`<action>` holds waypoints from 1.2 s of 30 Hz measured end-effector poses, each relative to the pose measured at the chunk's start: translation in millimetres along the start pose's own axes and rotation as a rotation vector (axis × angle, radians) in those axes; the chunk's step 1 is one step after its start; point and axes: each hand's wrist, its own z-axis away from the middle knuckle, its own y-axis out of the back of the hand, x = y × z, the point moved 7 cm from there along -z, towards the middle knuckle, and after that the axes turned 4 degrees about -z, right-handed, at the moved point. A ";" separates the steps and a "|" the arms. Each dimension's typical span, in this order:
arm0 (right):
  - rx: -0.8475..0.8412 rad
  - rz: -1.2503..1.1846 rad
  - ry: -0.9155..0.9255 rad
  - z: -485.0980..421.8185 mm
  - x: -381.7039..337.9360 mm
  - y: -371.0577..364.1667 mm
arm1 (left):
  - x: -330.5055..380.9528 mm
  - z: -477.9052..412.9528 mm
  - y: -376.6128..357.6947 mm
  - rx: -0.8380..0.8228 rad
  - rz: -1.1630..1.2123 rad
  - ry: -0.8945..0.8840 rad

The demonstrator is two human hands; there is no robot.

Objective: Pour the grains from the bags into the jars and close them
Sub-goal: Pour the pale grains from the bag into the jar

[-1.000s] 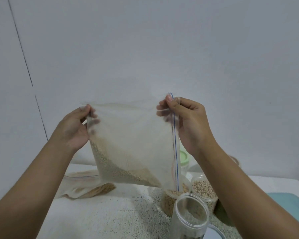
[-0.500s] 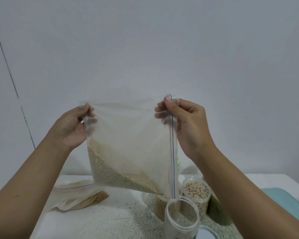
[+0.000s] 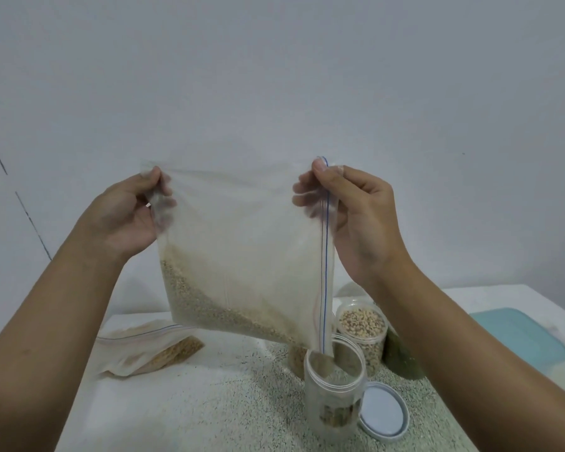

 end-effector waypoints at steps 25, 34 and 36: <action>0.032 -0.083 -0.056 11.9 9.3 32.6 | -4.5 21.8 -25.3 0.031 -0.027 -0.018; 0.068 -0.076 -0.069 18.9 11.5 44.4 | -5.7 26.5 -31.2 0.003 -0.053 -0.031; 0.077 -0.072 -0.068 20.7 11.6 46.7 | -5.2 27.4 -33.6 -0.013 -0.058 -0.028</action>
